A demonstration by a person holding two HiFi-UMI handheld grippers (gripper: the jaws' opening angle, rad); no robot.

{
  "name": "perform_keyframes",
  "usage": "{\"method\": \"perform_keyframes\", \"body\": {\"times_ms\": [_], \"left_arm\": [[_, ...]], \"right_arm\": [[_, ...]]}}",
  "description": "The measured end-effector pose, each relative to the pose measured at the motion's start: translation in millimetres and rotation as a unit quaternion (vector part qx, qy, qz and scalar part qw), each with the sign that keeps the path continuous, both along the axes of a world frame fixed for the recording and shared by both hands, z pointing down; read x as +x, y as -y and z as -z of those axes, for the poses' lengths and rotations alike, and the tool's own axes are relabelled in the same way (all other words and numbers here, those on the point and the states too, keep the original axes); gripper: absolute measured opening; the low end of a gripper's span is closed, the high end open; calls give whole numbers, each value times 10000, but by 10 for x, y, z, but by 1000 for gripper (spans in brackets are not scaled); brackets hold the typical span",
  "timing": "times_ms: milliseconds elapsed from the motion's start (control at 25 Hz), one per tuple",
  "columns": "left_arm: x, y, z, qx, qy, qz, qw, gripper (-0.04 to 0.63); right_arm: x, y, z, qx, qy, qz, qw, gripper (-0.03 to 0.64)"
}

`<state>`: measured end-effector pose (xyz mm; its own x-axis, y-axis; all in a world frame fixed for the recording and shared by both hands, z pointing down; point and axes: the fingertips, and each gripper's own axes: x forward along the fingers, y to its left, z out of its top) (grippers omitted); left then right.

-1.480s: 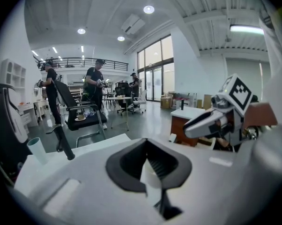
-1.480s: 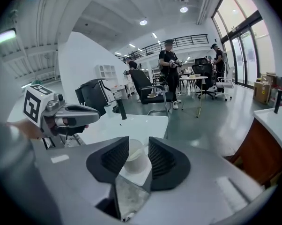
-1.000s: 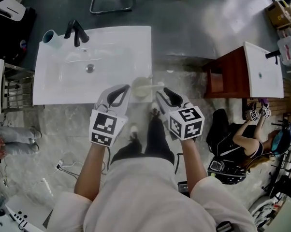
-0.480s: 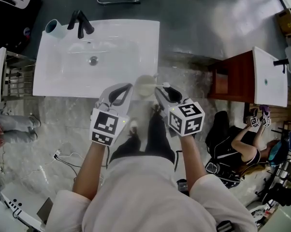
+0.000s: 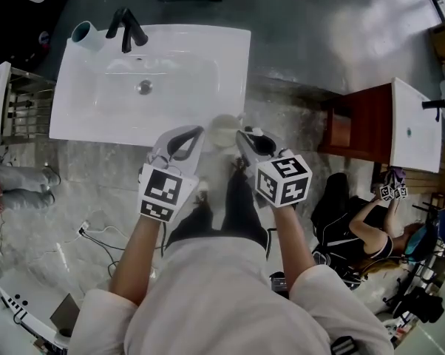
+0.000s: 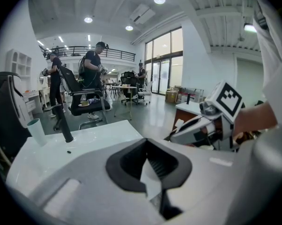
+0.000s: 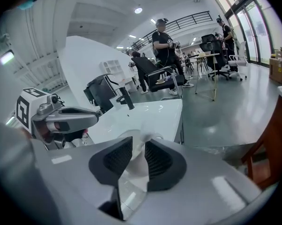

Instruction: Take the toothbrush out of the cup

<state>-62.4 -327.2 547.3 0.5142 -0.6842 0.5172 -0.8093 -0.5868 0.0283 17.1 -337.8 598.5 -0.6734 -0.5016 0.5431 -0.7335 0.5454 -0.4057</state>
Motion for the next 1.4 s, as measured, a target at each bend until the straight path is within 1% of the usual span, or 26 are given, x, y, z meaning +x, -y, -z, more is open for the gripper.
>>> {"method": "perform_keyframes", "body": {"times_ms": [160, 360, 440, 800, 1240, 1400], "left_arm": [[-9, -4, -17, -24, 5, 20, 10000, 0], [-1, -8, -31, -26, 7, 24, 10000, 0], [-1, 0, -18, -9, -12, 37, 10000, 0], [-2, -57, 41, 36, -96, 45, 9999, 0], [-139, -66, 289, 323, -284, 190, 9989, 0], [-159, -110, 419, 445, -335, 178, 9983, 0]], "right_arm": [[-4, 38, 19, 82, 6, 1, 10000, 40], [-17, 55, 28, 91, 69, 23, 9999, 37], [-29, 67, 58, 149, 101, 32, 9998, 28], [-53, 69, 246, 400, 78, -9, 9992, 26], [-9, -40, 599, 761, -65, -167, 9969, 26], [15, -100, 792, 943, -125, -233, 9952, 26]]}}
